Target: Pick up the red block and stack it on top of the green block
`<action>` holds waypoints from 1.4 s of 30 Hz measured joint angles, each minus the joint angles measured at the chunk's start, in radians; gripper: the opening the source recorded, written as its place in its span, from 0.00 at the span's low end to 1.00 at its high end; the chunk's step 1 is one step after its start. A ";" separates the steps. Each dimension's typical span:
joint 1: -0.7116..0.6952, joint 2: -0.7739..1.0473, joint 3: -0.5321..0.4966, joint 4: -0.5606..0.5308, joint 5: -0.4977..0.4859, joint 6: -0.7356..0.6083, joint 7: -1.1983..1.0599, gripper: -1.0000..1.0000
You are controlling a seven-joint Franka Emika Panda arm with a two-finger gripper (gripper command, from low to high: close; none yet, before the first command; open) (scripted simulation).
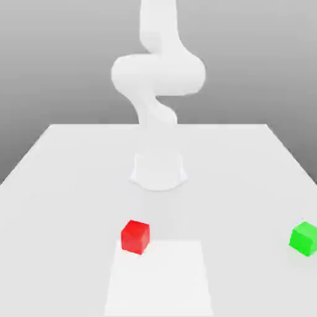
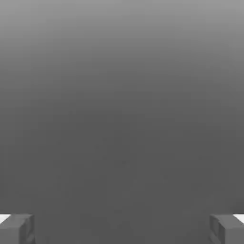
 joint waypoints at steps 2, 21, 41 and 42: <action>-0.014 0.057 0.000 -0.066 -0.001 0.048 0.019 0.50; -0.127 0.785 -0.018 -0.575 0.006 0.640 0.174 0.50; -0.098 0.633 0.040 -0.561 -0.008 0.470 0.220 0.00; -0.071 0.643 0.074 -0.534 -0.012 0.451 0.248 0.00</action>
